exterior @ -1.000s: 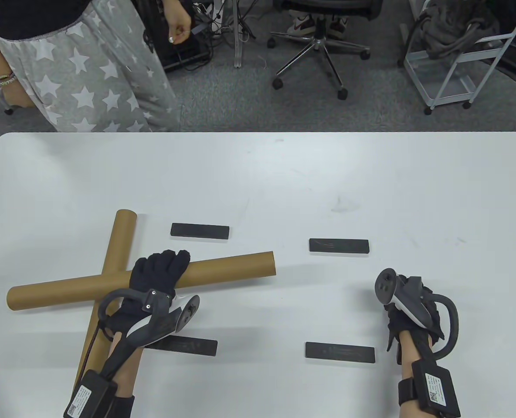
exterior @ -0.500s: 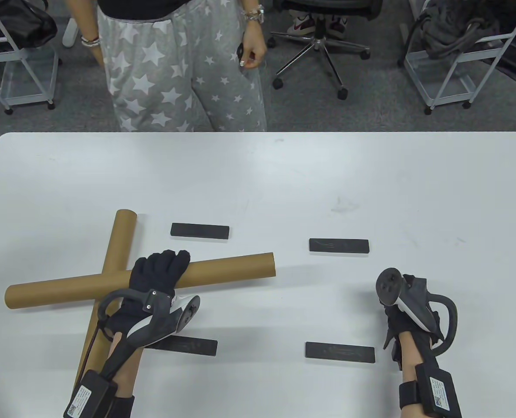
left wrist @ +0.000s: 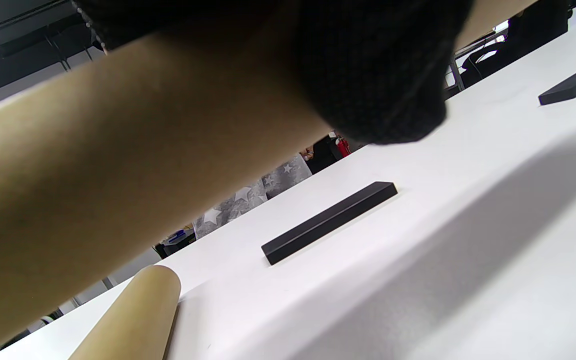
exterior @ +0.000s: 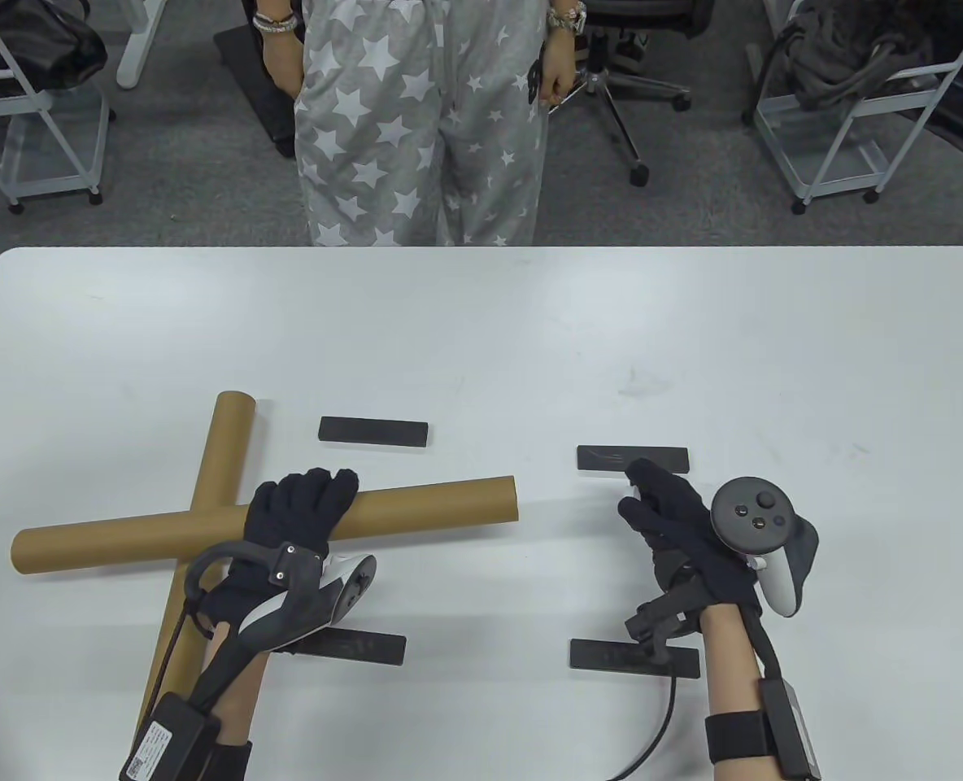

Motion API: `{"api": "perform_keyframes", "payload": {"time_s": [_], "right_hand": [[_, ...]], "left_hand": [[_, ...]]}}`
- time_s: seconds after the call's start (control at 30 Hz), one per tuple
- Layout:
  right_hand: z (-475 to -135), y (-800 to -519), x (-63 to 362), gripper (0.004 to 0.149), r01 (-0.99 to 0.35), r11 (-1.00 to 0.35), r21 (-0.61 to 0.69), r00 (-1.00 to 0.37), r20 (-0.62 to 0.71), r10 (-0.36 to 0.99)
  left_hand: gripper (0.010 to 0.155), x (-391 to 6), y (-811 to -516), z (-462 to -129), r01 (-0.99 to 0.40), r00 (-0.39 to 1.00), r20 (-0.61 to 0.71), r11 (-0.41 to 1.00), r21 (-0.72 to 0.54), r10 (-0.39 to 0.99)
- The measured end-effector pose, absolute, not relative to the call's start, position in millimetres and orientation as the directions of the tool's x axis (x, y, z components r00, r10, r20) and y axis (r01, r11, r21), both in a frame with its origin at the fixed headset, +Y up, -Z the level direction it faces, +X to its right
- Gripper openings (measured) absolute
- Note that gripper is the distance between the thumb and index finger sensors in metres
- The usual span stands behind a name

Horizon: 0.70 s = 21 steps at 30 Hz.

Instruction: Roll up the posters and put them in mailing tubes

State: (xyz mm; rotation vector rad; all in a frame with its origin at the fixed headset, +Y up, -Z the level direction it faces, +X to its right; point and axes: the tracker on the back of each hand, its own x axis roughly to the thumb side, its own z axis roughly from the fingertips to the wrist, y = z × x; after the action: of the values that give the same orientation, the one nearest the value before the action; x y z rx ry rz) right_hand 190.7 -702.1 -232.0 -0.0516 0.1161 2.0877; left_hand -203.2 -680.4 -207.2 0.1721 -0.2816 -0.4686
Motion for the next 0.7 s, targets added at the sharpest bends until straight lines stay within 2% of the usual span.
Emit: {"api": "perform_keyframes", "payload": {"time_s": [0.27, 0.47, 0.7], "right_hand": [[-239, -708, 162, 0.061, -0.923, -0.367, 0.116, -0.377, -0.078, 0.923], [-242, -708, 140, 0.061, -0.923, -0.354, 0.150, -0.366, -0.059, 0.929], [-244, -710, 118, 0.061, -0.943, -0.281, 0.177, -0.292, -0.039, 0.956]], "left_hand": [[0.089, -201, -681, -207, 0.418, 0.853, 0.233, 0.878, 0.232, -0.468], [0.089, -200, -681, -207, 0.417, 0.852, 0.237, 0.879, 0.230, -0.466], [0.089, -200, -681, -206, 0.418, 0.850, 0.242, 0.879, 0.230, -0.468]]}}
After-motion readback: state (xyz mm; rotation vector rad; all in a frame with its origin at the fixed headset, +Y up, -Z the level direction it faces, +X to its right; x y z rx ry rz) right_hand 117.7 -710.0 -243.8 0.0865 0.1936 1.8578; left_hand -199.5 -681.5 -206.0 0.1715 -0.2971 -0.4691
